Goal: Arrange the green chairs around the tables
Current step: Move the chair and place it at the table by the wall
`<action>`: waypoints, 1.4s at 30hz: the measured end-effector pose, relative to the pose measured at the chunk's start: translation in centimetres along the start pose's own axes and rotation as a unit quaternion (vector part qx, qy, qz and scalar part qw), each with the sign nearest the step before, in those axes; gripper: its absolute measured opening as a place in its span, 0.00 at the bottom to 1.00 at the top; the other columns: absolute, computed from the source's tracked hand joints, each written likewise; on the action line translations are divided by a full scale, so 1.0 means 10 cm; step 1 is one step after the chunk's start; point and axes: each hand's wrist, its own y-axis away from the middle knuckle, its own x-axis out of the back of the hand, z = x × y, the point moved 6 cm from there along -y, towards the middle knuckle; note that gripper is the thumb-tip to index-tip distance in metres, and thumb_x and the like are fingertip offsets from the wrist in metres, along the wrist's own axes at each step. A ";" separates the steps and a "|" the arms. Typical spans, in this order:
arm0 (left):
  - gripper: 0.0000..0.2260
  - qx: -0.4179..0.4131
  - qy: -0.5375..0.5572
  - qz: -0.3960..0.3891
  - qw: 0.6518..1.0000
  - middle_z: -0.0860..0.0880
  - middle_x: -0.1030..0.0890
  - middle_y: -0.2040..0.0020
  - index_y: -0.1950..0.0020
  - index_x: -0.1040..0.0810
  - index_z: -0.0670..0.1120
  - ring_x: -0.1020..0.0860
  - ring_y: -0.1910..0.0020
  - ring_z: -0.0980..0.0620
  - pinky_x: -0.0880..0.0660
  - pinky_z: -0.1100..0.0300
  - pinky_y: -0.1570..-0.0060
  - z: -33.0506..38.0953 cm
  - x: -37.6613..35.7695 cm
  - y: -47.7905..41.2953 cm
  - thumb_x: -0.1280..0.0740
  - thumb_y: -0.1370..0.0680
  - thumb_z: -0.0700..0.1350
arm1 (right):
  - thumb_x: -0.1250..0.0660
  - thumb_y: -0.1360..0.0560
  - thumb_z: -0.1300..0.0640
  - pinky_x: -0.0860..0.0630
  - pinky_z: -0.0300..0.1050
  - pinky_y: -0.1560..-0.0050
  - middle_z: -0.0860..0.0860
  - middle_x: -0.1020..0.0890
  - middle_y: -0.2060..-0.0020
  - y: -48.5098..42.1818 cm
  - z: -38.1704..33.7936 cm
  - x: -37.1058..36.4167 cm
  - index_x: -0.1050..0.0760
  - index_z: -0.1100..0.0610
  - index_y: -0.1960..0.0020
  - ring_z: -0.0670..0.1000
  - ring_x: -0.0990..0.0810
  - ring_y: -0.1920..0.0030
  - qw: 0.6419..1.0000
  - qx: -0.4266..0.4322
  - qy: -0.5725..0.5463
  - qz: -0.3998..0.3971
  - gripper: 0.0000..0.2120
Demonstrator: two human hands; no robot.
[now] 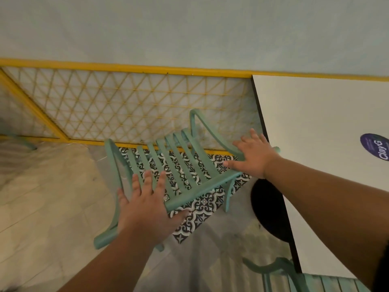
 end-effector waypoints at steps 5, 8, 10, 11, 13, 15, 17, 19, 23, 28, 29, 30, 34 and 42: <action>0.53 -0.007 -0.014 -0.002 1.000 0.48 0.62 0.17 0.20 0.69 0.59 0.63 0.19 0.40 0.63 0.31 0.28 0.03 0.01 -0.01 0.62 0.37 0.85 | 0.63 0.39 0.12 0.50 0.64 0.22 0.52 0.39 0.19 -0.09 -0.02 -0.09 0.42 0.45 0.19 0.59 0.52 0.18 0.999 -0.006 0.032 0.019 0.59; 0.52 -0.011 -0.004 0.004 1.000 0.48 0.62 0.17 0.20 0.70 0.59 0.63 0.19 0.41 0.62 0.31 0.27 0.03 0.02 -0.01 0.61 0.37 0.85 | 0.63 0.39 0.12 0.50 0.63 0.21 0.51 0.43 0.18 -0.05 -0.01 -0.09 0.46 0.45 0.18 0.58 0.54 0.18 0.999 -0.014 0.030 0.022 0.59; 0.52 -0.013 -0.002 0.000 1.000 0.48 0.64 0.18 0.21 0.71 0.59 0.64 0.19 0.41 0.63 0.31 0.27 0.03 0.03 0.00 0.62 0.37 0.85 | 0.63 0.40 0.12 0.51 0.63 0.21 0.51 0.44 0.18 -0.04 -0.02 -0.08 0.48 0.45 0.17 0.58 0.54 0.18 0.999 -0.016 0.024 0.021 0.60; 0.52 -0.013 -0.001 -0.002 1.000 0.48 0.65 0.18 0.21 0.72 0.59 0.65 0.20 0.41 0.63 0.31 0.27 0.03 0.02 0.00 0.62 0.37 0.85 | 0.63 0.40 0.12 0.51 0.63 0.21 0.51 0.44 0.18 -0.04 -0.04 -0.06 0.48 0.45 0.17 0.58 0.54 0.18 0.999 -0.017 0.024 0.022 0.60; 0.52 -0.013 0.001 -0.007 1.000 0.48 0.65 0.18 0.22 0.72 0.59 0.65 0.20 0.41 0.63 0.31 0.27 0.03 0.02 0.00 0.61 0.37 0.85 | 0.64 0.40 0.12 0.51 0.63 0.21 0.51 0.45 0.18 -0.02 -0.05 -0.06 0.49 0.45 0.17 0.57 0.54 0.18 0.999 -0.017 0.025 0.017 0.60; 0.51 -0.019 0.002 -0.004 1.000 0.48 0.64 0.17 0.22 0.73 0.59 0.64 0.19 0.41 0.63 0.31 0.27 0.02 0.00 -0.01 0.61 0.36 0.84 | 0.64 0.39 0.12 0.48 0.63 0.21 0.51 0.45 0.18 0.00 -0.06 -0.05 0.49 0.44 0.17 0.57 0.54 0.18 0.999 -0.016 0.028 0.009 0.58; 0.50 -0.025 0.006 0.000 1.000 0.49 0.64 0.18 0.23 0.74 0.60 0.65 0.20 0.41 0.65 0.31 0.27 0.01 -0.01 -0.01 0.60 0.36 0.84 | 0.62 0.37 0.13 0.43 0.63 0.24 0.50 0.45 0.18 0.01 -0.08 -0.05 0.50 0.44 0.17 0.56 0.52 0.18 0.999 -0.018 0.029 0.002 0.56; 0.50 -0.027 0.006 0.002 1.000 0.49 0.65 0.18 0.24 0.76 0.62 0.67 0.20 0.41 0.67 0.31 0.28 -0.02 -0.03 -0.01 0.61 0.36 0.85 | 0.61 0.36 0.14 0.38 0.63 0.26 0.50 0.48 0.17 0.04 -0.09 -0.05 0.51 0.44 0.17 0.55 0.52 0.18 0.999 -0.021 0.026 -0.011 0.55; 0.48 -0.038 0.003 0.008 0.999 0.50 0.68 0.20 0.26 0.78 0.63 0.71 0.23 0.43 0.68 0.31 0.29 -0.08 -0.04 0.02 0.62 0.36 0.85 | 0.61 0.36 0.14 0.38 0.62 0.26 0.49 0.54 0.17 0.15 -0.13 -0.07 0.55 0.43 0.17 0.54 0.54 0.18 0.999 -0.029 0.028 -0.030 0.55; 0.46 -0.070 -0.007 0.022 0.997 0.50 0.64 0.19 0.22 0.70 0.63 0.64 0.20 0.40 0.63 0.31 0.28 -0.22 -0.02 0.05 0.61 0.34 0.83 | 0.64 0.38 0.13 0.36 0.63 0.26 0.48 0.52 0.17 0.40 -0.22 -0.15 0.53 0.41 0.17 0.54 0.54 0.18 0.998 -0.058 0.018 -0.031 0.56; 0.46 -0.075 -0.011 0.023 0.997 0.50 0.63 0.19 0.21 0.69 0.63 0.63 0.19 0.40 0.63 0.30 0.27 -0.25 -0.02 0.05 0.61 0.33 0.83 | 0.65 0.39 0.13 0.37 0.63 0.26 0.48 0.52 0.17 0.45 -0.25 -0.17 0.52 0.41 0.17 0.54 0.54 0.18 0.997 -0.064 0.014 -0.033 0.57; 0.46 -0.081 -0.014 0.024 0.996 0.50 0.63 0.19 0.20 0.67 0.62 0.63 0.19 0.40 0.62 0.30 0.27 -0.28 -0.01 0.05 0.61 0.33 0.83 | 0.65 0.39 0.13 0.37 0.64 0.26 0.48 0.52 0.17 0.49 -0.27 -0.17 0.52 0.41 0.17 0.54 0.54 0.18 0.997 -0.071 0.011 -0.035 0.57; 0.47 -0.097 -0.040 0.018 0.994 0.49 0.59 0.17 0.20 0.65 0.63 0.60 0.19 0.39 0.62 0.29 0.28 -0.41 0.00 0.02 0.61 0.33 0.83 | 0.66 0.39 0.13 0.38 0.67 0.26 0.49 0.52 0.17 0.63 -0.41 -0.21 0.53 0.40 0.18 0.56 0.55 0.18 0.995 -0.087 0.010 -0.053 0.56; 0.46 -0.123 -0.070 0.013 0.990 0.50 0.56 0.16 0.20 0.61 0.65 0.61 0.19 0.42 0.64 0.29 0.29 -0.77 0.03 -0.01 0.55 0.33 0.83 | 0.70 0.44 0.12 0.36 0.67 0.29 0.50 0.52 0.17 0.93 -0.76 -0.34 0.53 0.39 0.18 0.57 0.53 0.18 0.990 -0.119 -0.021 -0.072 0.60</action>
